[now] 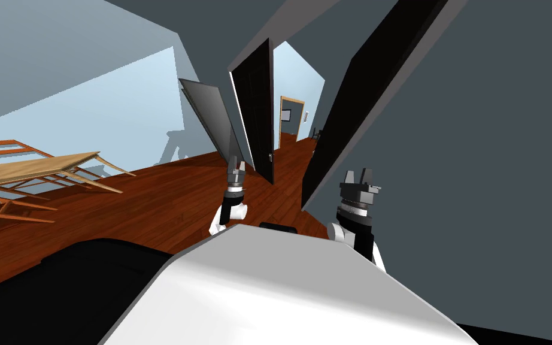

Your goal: Push the door open

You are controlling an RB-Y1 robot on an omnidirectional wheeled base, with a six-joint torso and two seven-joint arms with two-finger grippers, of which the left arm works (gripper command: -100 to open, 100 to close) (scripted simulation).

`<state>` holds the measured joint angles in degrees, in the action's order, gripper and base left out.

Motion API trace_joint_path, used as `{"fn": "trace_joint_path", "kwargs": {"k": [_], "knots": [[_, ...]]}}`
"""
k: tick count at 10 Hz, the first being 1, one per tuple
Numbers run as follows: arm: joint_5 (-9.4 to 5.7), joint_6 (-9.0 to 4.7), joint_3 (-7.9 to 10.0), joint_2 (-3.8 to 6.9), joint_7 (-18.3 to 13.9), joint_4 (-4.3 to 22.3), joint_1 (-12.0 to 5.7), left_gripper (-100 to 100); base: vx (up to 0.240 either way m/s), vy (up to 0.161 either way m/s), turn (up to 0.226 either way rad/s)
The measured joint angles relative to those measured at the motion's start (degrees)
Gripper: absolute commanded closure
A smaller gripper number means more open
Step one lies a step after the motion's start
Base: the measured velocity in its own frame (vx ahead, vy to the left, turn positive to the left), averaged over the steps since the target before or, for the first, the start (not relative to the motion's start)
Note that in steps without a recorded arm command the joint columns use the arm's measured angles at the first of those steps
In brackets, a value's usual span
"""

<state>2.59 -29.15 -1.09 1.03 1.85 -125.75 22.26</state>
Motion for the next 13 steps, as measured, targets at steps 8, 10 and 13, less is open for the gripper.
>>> {"fn": "trace_joint_path", "kwargs": {"k": [8, 10, 13], "knots": [[0.97, -2.22, -3.08, 1.95, -1.93, 10.16, -3.4, -100, 0.111, 0.056, -0.013], [1.11, -2.61, -3.62, 2.4, -2.43, 12.54, -4.45, -100, 0.094, 0.06, -0.013], [1.37, -3.56, -4.56, 2.97, -3.23, 16.77, -5.93, -100, 0.09, 0.05, -0.014]]}}
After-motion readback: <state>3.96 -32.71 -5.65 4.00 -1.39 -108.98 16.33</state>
